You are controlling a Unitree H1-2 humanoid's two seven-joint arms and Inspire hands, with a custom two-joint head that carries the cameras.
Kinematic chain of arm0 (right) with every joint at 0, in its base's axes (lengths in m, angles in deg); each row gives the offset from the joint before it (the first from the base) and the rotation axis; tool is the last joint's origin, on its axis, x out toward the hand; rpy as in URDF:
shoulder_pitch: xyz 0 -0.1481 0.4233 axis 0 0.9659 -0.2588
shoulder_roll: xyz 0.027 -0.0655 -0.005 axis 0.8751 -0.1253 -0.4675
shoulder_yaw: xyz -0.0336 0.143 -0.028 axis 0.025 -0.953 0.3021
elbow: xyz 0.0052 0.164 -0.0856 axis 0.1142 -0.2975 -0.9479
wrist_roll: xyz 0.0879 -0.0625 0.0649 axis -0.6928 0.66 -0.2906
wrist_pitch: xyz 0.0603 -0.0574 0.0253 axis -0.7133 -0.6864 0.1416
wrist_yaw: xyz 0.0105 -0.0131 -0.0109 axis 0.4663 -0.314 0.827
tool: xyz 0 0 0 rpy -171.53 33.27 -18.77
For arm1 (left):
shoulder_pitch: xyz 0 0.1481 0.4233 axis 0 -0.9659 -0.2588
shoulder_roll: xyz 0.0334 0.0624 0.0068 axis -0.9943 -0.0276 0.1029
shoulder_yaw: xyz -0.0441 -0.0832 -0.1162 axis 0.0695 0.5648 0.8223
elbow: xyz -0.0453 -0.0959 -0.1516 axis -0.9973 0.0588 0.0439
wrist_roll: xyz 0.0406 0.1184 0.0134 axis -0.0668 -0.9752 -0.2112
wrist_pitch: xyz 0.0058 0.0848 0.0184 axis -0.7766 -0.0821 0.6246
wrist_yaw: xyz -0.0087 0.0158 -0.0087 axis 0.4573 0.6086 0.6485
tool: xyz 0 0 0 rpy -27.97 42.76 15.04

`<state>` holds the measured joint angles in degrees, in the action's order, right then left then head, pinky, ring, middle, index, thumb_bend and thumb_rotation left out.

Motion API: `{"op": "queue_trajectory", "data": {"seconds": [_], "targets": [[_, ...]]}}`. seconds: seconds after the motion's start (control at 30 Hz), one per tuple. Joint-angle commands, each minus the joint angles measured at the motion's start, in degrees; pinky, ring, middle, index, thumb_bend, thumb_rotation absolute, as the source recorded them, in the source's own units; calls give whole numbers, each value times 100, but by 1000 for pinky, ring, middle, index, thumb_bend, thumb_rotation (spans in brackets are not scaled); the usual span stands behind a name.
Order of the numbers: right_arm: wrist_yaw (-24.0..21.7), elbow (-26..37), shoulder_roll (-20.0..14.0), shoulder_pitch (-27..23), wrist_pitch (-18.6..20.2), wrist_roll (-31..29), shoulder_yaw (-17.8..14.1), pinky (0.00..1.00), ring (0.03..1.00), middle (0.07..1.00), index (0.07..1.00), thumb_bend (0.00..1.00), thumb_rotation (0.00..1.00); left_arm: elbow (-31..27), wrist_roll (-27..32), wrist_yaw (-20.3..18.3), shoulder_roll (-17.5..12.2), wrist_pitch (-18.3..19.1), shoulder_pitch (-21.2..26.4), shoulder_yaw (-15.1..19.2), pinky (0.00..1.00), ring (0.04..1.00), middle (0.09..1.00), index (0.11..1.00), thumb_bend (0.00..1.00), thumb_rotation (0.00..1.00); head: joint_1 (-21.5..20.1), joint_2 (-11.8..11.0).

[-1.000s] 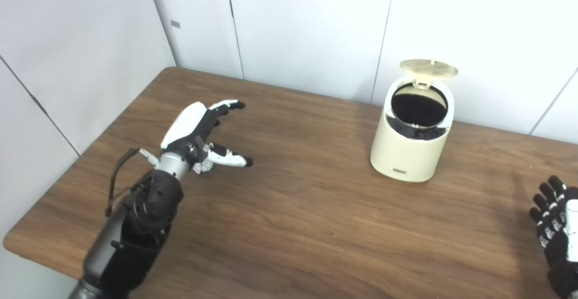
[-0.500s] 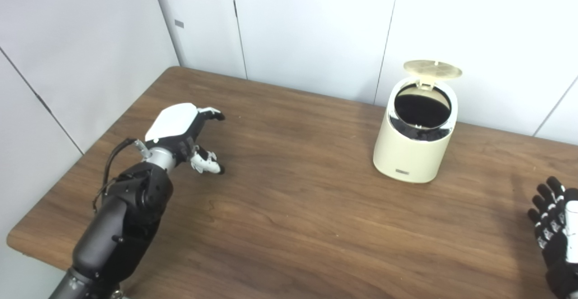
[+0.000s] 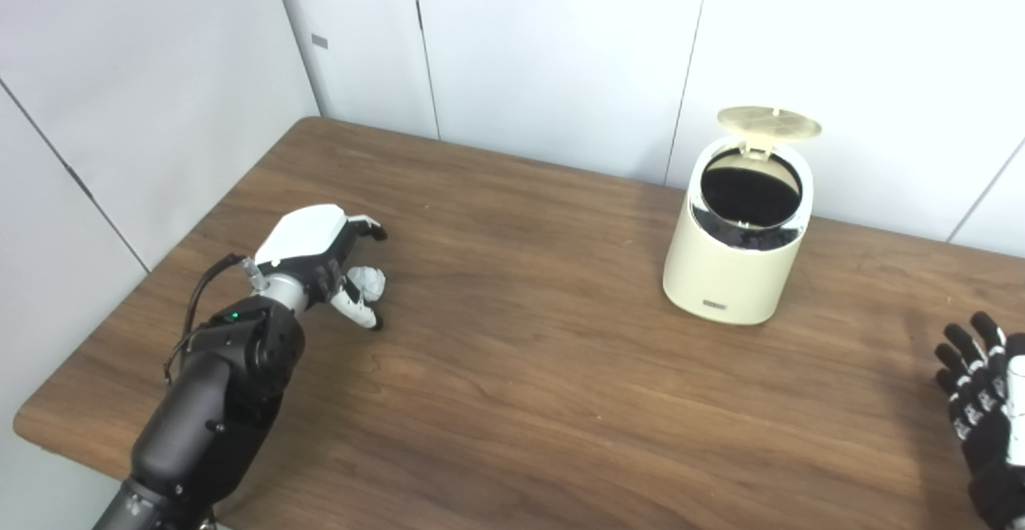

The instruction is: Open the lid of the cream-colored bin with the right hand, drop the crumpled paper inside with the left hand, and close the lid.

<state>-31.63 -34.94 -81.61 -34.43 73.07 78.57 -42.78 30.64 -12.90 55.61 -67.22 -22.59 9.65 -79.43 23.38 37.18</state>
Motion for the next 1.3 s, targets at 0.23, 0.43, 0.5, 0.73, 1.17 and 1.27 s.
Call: {"op": "queue_trajectory", "data": {"seconds": [0.23,0.43,0.5,0.73,1.17,1.27], "targets": [[40,219,-18,-195,-2,-56,-70,995,957,947,971,363,998,89,-64,-50,-114,-13,258,13,630,762,783,749,889,0,6,36],[46,221,-28,-180,-1,-22,-58,995,959,951,969,367,989,183,-66,-83,-56,-9,299,38,681,793,796,736,864,0,11,52],[24,195,-34,-174,-30,-34,-58,993,958,950,967,365,983,217,-133,-120,-41,-7,320,34,676,781,790,728,854,0,11,52],[-26,120,-34,-217,-89,-95,-72,997,959,949,964,401,981,288,31,-241,1,-8,367,140,588,642,684,696,814,0,-13,72],[-161,66,-69,-212,-214,-348,-121,1000,973,957,973,451,997,532,-513,-634,55,-6,481,184,392,461,528,465,502,0,6,102],[-209,57,-96,-207,-270,-341,-106,1000,978,959,980,452,1000,499,-579,-762,61,-5,493,207,319,422,512,482,502,0,22,119]]}}
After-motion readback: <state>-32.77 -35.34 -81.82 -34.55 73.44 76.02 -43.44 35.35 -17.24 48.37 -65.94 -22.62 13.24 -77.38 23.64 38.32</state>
